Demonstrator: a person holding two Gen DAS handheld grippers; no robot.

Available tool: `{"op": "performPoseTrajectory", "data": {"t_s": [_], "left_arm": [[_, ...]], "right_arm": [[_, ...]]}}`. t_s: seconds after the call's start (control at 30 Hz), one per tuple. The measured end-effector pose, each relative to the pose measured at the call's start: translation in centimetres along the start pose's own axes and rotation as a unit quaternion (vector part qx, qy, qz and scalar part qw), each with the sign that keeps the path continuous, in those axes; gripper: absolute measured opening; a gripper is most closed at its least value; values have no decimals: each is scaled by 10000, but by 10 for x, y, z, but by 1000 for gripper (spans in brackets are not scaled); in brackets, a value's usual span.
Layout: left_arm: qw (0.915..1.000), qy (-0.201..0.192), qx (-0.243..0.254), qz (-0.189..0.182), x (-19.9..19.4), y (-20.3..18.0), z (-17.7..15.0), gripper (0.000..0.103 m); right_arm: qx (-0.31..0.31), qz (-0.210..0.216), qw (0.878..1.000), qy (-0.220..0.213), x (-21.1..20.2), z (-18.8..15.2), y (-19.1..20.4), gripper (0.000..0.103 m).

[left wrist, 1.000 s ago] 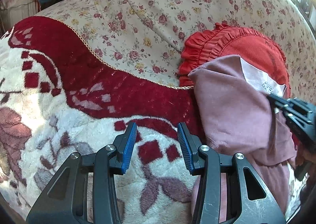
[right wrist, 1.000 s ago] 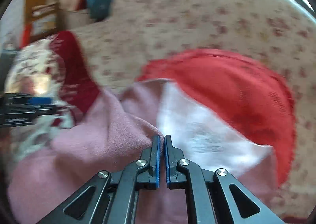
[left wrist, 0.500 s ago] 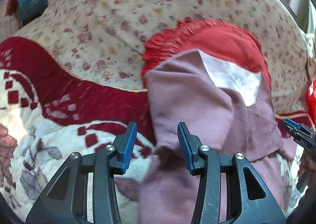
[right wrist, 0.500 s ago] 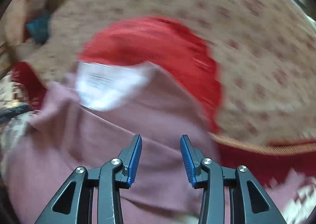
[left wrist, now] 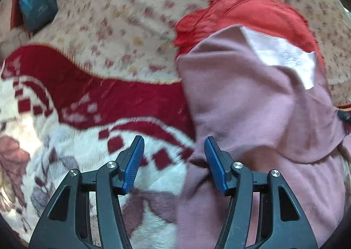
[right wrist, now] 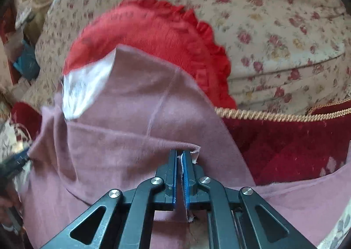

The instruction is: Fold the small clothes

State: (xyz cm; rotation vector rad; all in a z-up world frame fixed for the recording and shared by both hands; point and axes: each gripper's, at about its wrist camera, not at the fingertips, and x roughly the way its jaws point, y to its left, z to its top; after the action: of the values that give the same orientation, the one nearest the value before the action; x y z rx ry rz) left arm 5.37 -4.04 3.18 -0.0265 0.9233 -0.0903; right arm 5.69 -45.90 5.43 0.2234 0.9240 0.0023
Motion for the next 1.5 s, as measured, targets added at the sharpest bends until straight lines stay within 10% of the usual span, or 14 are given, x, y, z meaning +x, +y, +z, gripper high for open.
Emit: {"op": "performPoseTrajectory", "data": {"t_s": [0.2, 0.33, 0.53, 0.67, 0.83, 1.1, 1.33, 1.5], "left_arm": [[9998, 64, -211, 23, 9, 12, -9, 57], [9998, 70, -140, 74, 3, 8, -8, 57], [9986, -197, -492, -51, -26, 20, -2, 57], [9980, -303, -496, -240, -43, 7, 2, 57], [9988, -371, -74, -326, -59, -17, 1, 57], [9977, -341, -120, -571, -66, -37, 1, 57], [9979, -211, 80, -599, -65, -58, 0, 57], [9977, -271, 71, -620, -69, -58, 3, 57]], "right_arm": [[7, -974, 9947, -326, -7, 10, -8, 3], [236, -769, 9962, 326, 16, 0, -25, 3], [317, -789, 9964, -33, -25, -8, -22, 5], [122, -497, 9952, 834, 15, -26, -9, 5], [615, -325, 9972, 261, -38, -23, -34, 5], [2082, -2136, 9543, 199, -112, -47, -202, 24], [2685, -1518, 9503, 417, -69, -64, -260, 22], [2347, -1375, 9585, -856, -135, -33, -240, 7]]}}
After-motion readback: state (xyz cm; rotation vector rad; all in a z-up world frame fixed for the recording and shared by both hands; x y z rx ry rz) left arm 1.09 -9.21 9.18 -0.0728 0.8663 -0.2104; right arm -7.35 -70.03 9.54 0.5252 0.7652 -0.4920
